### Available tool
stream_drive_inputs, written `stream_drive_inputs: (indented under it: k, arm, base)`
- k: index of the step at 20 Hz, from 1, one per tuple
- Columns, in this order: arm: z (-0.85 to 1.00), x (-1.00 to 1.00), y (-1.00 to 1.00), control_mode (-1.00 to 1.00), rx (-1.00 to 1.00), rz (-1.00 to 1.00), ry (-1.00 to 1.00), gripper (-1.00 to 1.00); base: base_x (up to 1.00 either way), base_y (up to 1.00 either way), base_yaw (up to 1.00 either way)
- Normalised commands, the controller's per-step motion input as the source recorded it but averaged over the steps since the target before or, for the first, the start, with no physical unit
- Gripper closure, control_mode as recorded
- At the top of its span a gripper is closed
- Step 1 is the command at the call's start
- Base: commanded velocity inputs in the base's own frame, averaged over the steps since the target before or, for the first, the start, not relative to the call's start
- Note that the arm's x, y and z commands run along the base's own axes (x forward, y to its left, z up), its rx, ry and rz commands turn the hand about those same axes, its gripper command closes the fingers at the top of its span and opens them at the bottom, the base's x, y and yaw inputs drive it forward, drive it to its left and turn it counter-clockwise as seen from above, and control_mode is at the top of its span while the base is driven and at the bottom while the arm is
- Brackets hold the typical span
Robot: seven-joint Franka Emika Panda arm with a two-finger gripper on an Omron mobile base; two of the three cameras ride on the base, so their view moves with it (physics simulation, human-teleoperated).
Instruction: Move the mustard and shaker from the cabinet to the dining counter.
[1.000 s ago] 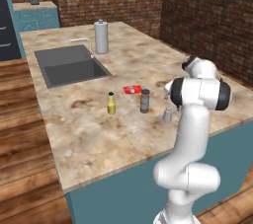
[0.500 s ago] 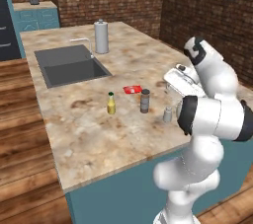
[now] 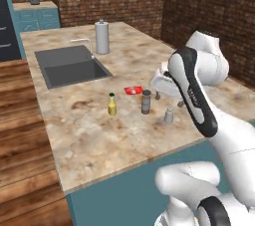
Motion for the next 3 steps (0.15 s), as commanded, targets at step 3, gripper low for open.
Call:
stream_drive_inputs:
  k: [3]
  arm:
    - [0.43, -0.92, 0.58, -1.00, -0.39, 0.00, -0.55, -1.00]
  base:
    - [0.00, 0.00, 0.00]
